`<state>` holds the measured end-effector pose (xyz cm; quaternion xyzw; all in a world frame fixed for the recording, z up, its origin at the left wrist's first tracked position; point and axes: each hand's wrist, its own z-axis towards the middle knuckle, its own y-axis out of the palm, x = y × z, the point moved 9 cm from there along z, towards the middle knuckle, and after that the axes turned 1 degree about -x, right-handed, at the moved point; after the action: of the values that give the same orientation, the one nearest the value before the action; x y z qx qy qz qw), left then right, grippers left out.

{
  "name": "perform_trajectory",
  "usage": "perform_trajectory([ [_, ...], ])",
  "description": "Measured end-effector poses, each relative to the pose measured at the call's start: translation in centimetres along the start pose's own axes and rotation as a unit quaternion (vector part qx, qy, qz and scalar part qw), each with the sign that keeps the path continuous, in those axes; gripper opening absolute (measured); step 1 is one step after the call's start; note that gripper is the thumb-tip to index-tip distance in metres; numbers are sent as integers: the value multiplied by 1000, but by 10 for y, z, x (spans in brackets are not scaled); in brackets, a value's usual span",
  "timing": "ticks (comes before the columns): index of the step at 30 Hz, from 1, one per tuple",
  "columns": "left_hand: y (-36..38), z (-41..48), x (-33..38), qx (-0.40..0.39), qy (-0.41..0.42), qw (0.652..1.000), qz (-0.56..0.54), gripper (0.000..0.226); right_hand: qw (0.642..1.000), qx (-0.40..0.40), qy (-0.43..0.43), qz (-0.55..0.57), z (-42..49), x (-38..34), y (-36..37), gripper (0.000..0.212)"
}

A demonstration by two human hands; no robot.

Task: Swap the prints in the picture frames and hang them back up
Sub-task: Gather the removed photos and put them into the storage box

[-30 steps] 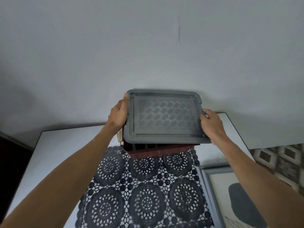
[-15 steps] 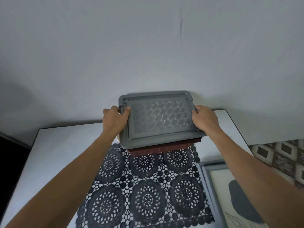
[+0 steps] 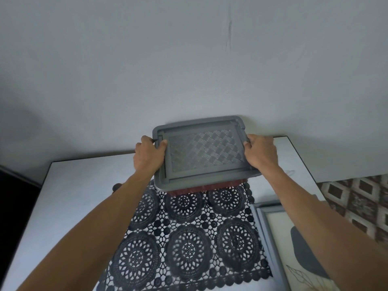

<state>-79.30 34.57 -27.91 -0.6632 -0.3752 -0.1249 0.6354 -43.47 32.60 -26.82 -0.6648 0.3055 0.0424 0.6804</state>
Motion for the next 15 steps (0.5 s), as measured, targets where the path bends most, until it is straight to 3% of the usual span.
perform_trajectory([
  [4,1,-2,2,3,-2,1000,-13,55,996,-3,9,86,-2,7,2,34],
  [8,1,-5,5,7,14,1000,-3,54,991,11,4,135,-5,10,7,33],
  [15,6,-9,7,10,26,1000,4,57,990,19,4,140,-3,12,8,38],
])
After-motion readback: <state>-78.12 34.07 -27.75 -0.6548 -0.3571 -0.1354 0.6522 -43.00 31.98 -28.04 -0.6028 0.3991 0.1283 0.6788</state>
